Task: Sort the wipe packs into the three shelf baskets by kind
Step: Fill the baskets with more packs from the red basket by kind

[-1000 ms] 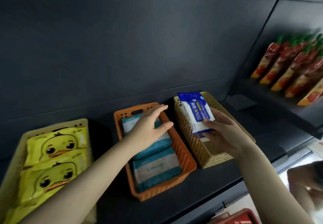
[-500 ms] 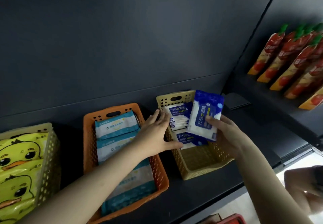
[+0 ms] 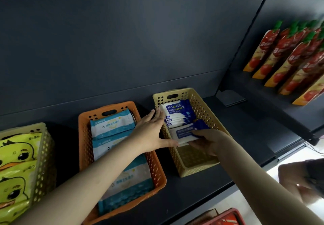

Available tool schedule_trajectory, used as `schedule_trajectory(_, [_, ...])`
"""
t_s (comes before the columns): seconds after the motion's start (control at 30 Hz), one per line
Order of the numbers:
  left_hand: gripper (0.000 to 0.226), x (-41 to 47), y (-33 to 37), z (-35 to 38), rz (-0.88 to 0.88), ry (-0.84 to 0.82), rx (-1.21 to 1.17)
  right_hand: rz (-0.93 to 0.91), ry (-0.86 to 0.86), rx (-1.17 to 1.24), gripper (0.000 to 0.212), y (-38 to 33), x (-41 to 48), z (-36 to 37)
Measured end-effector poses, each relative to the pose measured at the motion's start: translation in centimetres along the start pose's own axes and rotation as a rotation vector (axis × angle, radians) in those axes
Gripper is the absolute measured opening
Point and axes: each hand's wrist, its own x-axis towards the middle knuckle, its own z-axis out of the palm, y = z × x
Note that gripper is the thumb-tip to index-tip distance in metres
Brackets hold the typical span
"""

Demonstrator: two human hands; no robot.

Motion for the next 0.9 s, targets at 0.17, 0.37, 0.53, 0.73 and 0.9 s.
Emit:
schedule_trajectory(0.17, [0.123,0.2,-0.6,-0.4,0.007,-0.003,-0.006,0.058,0.107,-0.094,0.034,-0.2,0.9,0.2])
schedule_trajectory(0.37, [0.117,0.2,-0.6,-1.5,0.025,-0.006,-0.003,-0.019,0.114,-0.303,0.037,-0.1,0.7,-0.3])
schedule_trajectory(0.53, [0.101,0.4,-1.1,-2.9,0.05,0.003,0.099,-0.443,0.332,-1.076,0.037,-1.5,0.9,-1.4])
schedule_trajectory(0.73, [0.098,0.5,-0.9,-3.1,0.04,0.02,0.144,-0.69,0.084,-1.608,0.059,-0.4,3.4,0.6])
schedule_trajectory(0.9, [0.097,0.6,-1.0,-3.0,0.029,0.017,0.125,-0.72,0.11,-1.516,0.05,-0.9,4.5,0.1])
